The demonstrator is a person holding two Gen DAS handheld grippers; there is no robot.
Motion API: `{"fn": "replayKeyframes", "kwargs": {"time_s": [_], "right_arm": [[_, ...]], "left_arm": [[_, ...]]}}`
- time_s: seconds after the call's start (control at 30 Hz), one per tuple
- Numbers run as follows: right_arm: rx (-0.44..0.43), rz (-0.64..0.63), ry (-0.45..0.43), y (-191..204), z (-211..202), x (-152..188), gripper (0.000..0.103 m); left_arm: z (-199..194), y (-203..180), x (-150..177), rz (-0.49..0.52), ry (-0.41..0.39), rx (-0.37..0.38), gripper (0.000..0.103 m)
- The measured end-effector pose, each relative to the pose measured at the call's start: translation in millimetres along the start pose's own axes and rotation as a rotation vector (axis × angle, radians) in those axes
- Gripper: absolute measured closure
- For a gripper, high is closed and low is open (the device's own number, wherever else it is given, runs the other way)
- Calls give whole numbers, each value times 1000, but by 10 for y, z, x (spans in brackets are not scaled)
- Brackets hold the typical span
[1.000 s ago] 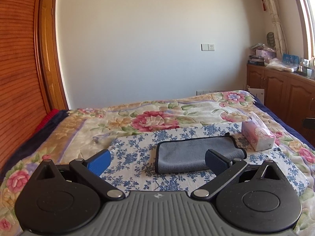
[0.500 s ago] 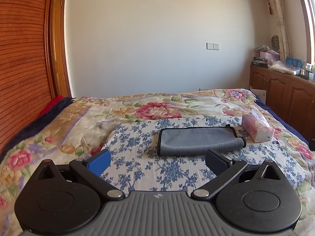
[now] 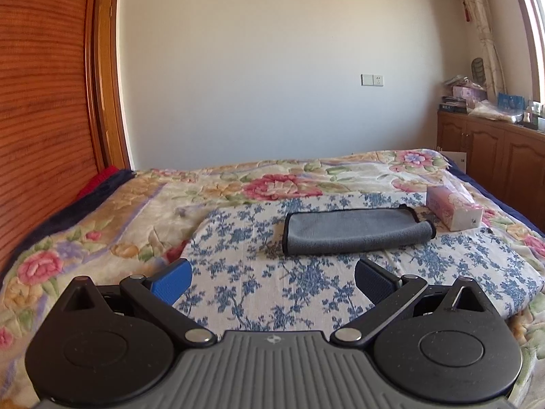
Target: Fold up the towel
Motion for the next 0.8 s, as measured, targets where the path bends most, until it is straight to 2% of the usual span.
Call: {"fn": "replayKeyframes", "kwargs": {"time_s": [0.2, 0.8], "right_arm": [[6, -1, -15, 5, -18, 17, 0], [45, 5, -92, -24, -62, -32, 0]], "left_arm": [[20, -49, 17, -3, -1, 13, 0], [-29, -48, -124, -49, -84, 4, 0]]}}
Point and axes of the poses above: each gripper's, at about its wrist camera, not at the fingertips, and z roughly the way its jaws point, y to its left, x to its underside, the point moved 8 cm from there along z, roughly the way its jaws point, and after that the axes turned 14 degrees about -x, right-handed, at the moved point
